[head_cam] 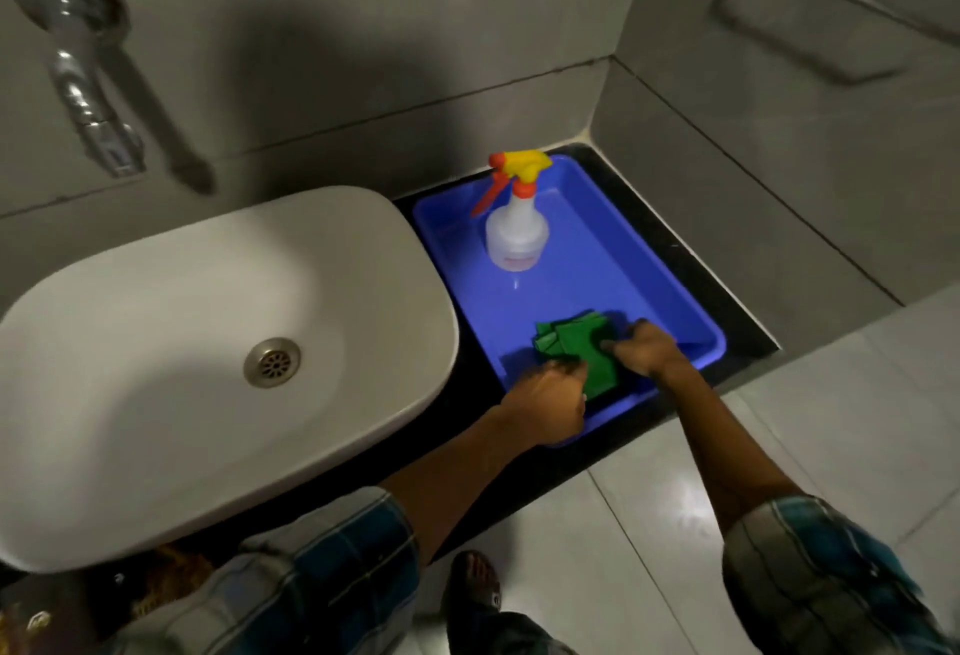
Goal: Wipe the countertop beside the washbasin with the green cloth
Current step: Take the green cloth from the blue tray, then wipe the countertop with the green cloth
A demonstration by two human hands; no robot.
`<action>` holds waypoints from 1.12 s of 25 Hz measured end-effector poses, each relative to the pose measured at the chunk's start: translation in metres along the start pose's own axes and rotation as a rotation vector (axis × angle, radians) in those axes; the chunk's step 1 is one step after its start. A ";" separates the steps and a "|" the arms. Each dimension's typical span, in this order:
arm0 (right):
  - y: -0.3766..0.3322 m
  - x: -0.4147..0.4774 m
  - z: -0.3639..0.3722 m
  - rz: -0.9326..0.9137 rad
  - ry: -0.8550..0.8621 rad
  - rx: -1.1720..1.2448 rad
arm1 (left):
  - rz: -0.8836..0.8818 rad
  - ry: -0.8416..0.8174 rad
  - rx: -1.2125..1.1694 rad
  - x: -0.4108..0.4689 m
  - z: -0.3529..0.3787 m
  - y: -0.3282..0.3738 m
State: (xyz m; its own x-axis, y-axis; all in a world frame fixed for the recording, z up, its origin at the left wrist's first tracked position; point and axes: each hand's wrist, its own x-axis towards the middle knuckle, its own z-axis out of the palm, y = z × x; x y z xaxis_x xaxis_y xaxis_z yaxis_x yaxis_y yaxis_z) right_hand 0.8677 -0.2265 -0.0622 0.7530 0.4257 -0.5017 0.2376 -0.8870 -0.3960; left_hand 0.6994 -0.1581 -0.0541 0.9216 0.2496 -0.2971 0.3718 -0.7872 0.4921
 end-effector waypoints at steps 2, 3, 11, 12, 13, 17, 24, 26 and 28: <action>-0.007 -0.001 -0.002 0.028 -0.059 0.141 | -0.059 -0.063 -0.060 0.008 0.001 0.001; -0.013 -0.006 -0.003 0.031 -0.073 0.238 | -0.082 -0.043 -0.106 0.006 0.000 0.003; -0.092 -0.117 -0.033 -0.129 -0.304 1.179 | -0.117 0.809 -0.824 -0.112 -0.079 -0.034; -0.112 -0.140 -0.028 -0.208 -0.440 1.273 | -0.197 0.860 -0.972 -0.133 -0.092 -0.044; -0.133 -0.161 -0.016 -0.280 -0.541 1.306 | -0.258 0.854 -1.168 -0.154 -0.103 -0.054; -0.226 -0.255 0.101 -0.408 -0.494 0.842 | -0.388 0.886 -1.443 -0.293 -0.109 -0.137; -0.329 -0.407 0.356 -0.629 -0.697 0.321 | -0.825 1.068 -0.833 -0.547 -0.029 -0.294; -0.354 -0.446 0.409 -0.641 -0.818 0.226 | -0.912 1.114 -0.820 -0.597 -0.012 -0.326; -0.373 -0.468 0.444 -0.627 -0.913 0.173 | -0.975 1.163 -0.794 -0.631 0.002 -0.354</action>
State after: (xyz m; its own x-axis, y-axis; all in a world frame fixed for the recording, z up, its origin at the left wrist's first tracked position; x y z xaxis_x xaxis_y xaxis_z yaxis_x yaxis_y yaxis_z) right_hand 0.1540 -0.0158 -0.0213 -0.2191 0.8234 -0.5235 0.2749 -0.4627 -0.8428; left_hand -0.0141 -0.0383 -0.0426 -0.2058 0.9616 -0.1815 0.4314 0.2556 0.8652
